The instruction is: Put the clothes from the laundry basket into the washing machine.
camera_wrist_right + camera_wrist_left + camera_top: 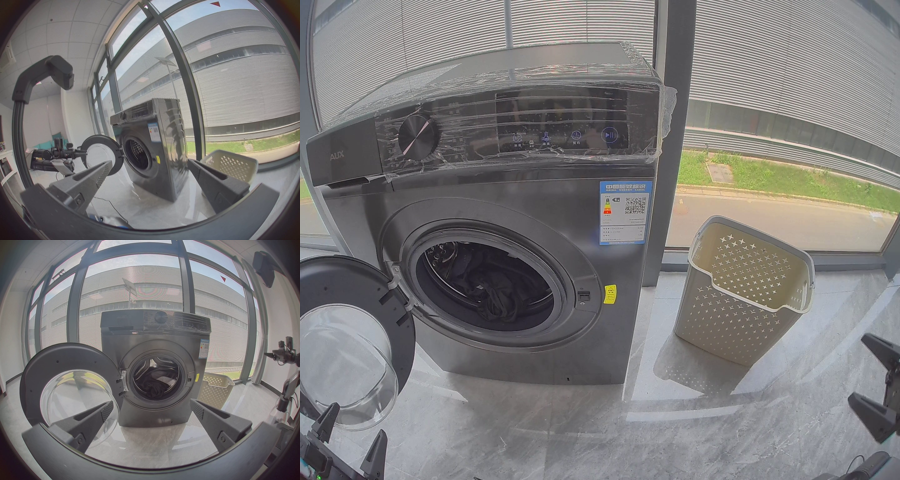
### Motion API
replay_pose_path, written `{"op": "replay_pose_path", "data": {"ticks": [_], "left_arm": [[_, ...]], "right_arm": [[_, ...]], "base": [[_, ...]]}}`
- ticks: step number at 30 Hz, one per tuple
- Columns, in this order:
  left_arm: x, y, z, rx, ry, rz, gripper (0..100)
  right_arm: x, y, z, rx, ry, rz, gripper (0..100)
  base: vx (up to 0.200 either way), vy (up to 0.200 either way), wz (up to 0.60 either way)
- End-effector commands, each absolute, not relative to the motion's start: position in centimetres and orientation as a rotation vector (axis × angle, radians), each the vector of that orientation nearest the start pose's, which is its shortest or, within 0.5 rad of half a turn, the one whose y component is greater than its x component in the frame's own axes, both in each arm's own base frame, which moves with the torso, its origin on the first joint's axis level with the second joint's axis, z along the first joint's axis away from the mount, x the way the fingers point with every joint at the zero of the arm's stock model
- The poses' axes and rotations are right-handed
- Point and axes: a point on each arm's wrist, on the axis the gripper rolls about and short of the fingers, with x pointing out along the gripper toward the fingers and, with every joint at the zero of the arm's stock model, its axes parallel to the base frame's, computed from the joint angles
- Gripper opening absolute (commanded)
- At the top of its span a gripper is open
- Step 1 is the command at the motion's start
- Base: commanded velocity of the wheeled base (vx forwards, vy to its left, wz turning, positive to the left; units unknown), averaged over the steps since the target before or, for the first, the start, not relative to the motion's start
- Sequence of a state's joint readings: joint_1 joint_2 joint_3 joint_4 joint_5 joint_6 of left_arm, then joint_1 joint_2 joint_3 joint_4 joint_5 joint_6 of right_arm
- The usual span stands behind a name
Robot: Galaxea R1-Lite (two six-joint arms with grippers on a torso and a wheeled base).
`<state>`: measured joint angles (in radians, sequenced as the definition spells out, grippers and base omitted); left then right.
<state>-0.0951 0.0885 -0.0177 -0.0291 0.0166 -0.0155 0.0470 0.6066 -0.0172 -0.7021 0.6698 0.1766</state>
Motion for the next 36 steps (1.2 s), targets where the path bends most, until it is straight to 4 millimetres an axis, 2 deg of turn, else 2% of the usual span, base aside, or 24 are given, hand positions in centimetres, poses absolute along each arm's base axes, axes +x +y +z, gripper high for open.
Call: {"op": "replay_pose_path", "data": {"ticks": [1,3,6,7,8,14,19,36], "left_arm": [[-1.5,0.2,8.0,-0.018,0.067,-0.077,100],[-1.5,0.2,8.0,-0.015,0.067,-0.078,100],[-1.5,0.2,8.0,-0.015,0.065,-0.078,100],[-1.5,0.2,8.0,-0.015,0.065,-0.078,100],[-1.5,0.2,8.0,-0.007,0.068,-0.081,100],[-1.5,0.2,7.9,-0.004,0.075,-0.083,100],[-1.5,0.2,7.9,-0.004,0.075,-0.083,100],[-1.5,0.2,7.9,0.004,0.078,-0.089,100]], "right_arm": [[-1.8,1.5,10.2,-0.022,-0.104,0.537,100],[-1.7,1.4,9.6,-0.034,-0.079,0.478,100],[-1.6,0.7,8.0,-0.018,0.104,0.103,100],[-1.6,0.7,8.0,-0.018,0.104,0.103,100],[-1.7,0.4,8.5,-0.009,0.121,-0.031,100],[-1.7,0.7,8.4,-0.119,0.101,0.070,100],[-1.7,0.6,8.4,-0.049,0.105,0.042,100],[-1.7,0.6,8.4,-0.051,0.102,0.046,100]], "base": [[0.000,0.000,0.00],[0.000,0.000,0.00],[0.000,0.000,0.00],[0.000,0.000,0.00],[0.000,0.000,0.00],[0.000,0.000,0.00],[0.000,-0.200,0.00],[0.000,-0.200,0.00]]}}
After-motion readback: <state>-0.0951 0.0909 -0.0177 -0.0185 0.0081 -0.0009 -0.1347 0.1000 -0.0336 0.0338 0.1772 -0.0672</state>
